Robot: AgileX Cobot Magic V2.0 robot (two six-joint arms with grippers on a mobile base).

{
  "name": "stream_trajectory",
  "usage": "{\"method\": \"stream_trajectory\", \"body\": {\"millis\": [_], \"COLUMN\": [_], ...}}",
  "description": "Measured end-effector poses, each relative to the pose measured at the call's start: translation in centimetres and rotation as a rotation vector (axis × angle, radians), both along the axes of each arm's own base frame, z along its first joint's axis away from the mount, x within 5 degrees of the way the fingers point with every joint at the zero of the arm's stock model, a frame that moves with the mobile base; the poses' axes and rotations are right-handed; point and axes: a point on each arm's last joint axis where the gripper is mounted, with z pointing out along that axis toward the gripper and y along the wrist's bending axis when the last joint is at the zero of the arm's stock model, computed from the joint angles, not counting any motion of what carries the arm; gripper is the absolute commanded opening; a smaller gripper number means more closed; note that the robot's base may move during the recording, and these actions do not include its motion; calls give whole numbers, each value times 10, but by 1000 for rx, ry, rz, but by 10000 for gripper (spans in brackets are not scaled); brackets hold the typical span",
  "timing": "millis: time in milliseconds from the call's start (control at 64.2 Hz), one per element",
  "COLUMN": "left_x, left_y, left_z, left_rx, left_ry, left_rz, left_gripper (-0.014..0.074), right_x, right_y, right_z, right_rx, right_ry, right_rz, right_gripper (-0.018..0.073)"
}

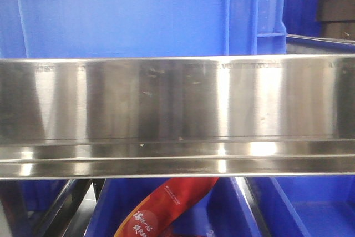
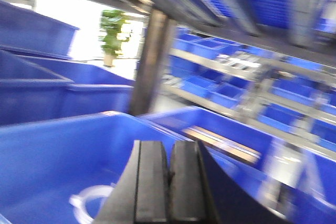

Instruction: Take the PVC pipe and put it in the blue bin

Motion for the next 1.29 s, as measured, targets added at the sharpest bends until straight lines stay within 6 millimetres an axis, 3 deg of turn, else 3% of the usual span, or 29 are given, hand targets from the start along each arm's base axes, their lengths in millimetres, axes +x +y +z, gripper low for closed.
{"method": "stream_trajectory", "body": {"millis": [171, 452, 686, 1075, 1294], "left_x": [-5, 9, 13, 18, 20], "left_y": [0, -1, 0, 1, 1], "left_z": [-22, -56, -62, -62, -60], "left_rx": [1, -53, -49, -16, -6], "left_ry": [36, 147, 129, 32, -30], "left_rz": [0, 5, 13, 27, 29], "left_gripper": [-111, -111, -111, -111, -111], "right_x": [-30, -66, -85, -111, -113], "right_y": [-19, -34, -35, -34, -34], "right_z": [-16, -37, -56, -109, -140], "right_rx": [2, 7, 7, 55, 41], "right_ry": [-27, -76, -93, -95, -64], "right_rz": [-104, -226, -256, -252, -257], "right_gripper": [-162, -162, -162, -162, -162]}}
